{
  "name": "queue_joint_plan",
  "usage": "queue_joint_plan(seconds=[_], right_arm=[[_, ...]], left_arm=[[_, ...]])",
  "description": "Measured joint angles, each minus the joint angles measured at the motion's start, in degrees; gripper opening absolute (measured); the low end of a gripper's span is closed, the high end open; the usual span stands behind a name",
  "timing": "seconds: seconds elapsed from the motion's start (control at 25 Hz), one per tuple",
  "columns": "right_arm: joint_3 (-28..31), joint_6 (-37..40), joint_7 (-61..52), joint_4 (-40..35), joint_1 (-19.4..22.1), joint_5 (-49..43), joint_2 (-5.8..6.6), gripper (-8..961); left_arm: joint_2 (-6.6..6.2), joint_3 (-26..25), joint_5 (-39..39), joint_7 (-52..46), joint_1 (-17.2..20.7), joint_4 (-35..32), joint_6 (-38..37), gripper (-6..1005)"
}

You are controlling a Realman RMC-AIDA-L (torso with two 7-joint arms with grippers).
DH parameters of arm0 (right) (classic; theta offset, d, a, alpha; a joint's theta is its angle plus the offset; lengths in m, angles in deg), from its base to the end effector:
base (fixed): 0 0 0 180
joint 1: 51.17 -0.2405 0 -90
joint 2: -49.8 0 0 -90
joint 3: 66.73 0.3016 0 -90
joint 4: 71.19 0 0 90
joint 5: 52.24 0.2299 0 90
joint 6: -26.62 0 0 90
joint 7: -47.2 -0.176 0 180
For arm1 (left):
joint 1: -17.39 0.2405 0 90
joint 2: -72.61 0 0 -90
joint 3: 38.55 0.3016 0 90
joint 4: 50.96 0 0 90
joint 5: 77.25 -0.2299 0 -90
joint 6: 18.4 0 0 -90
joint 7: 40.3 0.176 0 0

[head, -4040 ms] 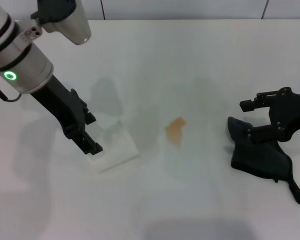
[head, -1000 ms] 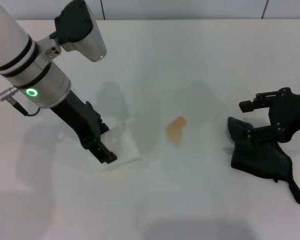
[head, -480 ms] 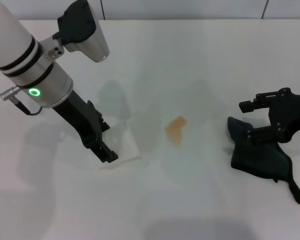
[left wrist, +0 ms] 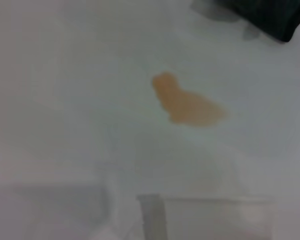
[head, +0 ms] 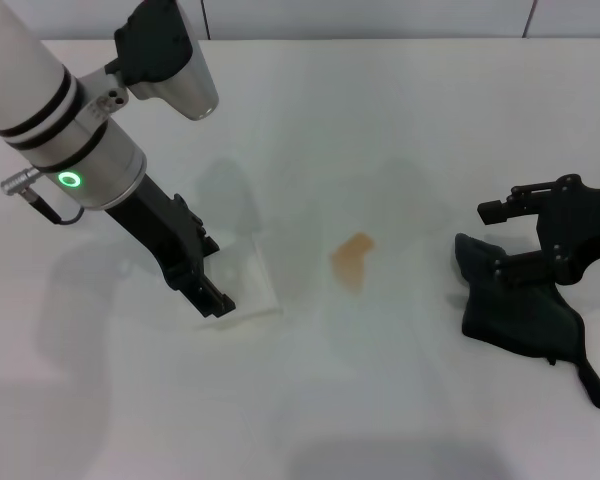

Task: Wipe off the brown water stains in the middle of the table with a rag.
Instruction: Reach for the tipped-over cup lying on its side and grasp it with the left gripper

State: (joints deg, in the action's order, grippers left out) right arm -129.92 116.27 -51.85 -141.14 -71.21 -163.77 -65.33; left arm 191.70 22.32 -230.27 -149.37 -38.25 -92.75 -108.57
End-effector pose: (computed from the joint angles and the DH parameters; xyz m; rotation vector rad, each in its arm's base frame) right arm 0.2673 0.3612 0.0003 -2.8434 0.4476 0.3033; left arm -0.2123 0.4350 -0.0858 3.0349 0.4485 -0.6364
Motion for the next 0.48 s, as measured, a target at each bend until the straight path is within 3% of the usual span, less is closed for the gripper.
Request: queue_joint_plan(seconds=[0.48], right_arm=[[0.01,-0.09,0.00,-0.02,0.00,0.00,0.00,720]], left_arm=[[-0.05,1.27,0.27,-0.09,-0.03,-0.07,0.42,826]])
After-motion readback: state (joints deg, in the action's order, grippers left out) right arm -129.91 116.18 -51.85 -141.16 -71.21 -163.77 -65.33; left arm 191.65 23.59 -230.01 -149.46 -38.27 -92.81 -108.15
